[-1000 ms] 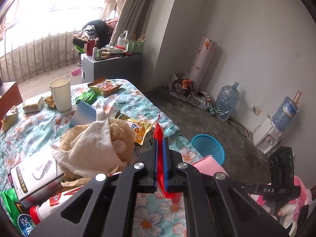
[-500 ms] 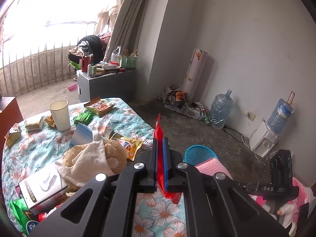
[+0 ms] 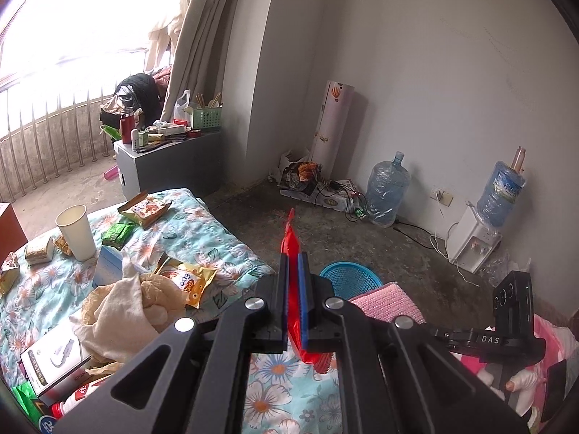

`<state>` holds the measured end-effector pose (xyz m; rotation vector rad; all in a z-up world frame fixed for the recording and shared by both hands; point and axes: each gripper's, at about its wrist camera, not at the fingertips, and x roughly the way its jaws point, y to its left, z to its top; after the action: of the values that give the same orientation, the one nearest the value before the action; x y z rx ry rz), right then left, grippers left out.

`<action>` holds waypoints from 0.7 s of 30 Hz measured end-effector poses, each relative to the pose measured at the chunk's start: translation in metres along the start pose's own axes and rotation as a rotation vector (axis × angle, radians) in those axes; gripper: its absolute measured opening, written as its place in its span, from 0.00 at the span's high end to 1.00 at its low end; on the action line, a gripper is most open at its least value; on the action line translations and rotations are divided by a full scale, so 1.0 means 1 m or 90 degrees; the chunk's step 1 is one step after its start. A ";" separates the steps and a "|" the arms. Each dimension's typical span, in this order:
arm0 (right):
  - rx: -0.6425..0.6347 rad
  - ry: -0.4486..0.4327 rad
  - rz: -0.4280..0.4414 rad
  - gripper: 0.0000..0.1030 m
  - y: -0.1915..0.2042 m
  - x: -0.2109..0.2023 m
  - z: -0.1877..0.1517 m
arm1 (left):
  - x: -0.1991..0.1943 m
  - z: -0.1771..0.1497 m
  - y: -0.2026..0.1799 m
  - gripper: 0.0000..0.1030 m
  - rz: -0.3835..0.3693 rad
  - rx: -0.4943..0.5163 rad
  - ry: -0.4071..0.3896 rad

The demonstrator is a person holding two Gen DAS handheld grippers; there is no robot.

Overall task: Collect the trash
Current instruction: 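Carry the wrapper and pad over the blue wastebasket and open both tools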

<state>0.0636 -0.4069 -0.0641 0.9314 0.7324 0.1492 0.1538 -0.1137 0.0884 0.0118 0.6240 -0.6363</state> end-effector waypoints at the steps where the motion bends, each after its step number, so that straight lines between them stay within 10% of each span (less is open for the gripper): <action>1: 0.006 -0.004 0.001 0.73 -0.005 -0.003 0.002 | 0.005 0.002 -0.005 0.96 -0.004 0.003 0.004; 11: 0.083 -0.066 -0.013 0.73 -0.055 -0.035 0.015 | 0.069 0.013 -0.072 0.96 -0.050 0.064 0.046; 21: 0.189 -0.182 -0.186 0.73 -0.129 -0.069 0.038 | 0.205 0.014 -0.145 0.96 -0.126 0.086 0.160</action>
<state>0.0122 -0.5392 -0.1143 1.0877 0.6240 -0.3533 0.2092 -0.3475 0.0124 0.1591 0.8311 -0.8764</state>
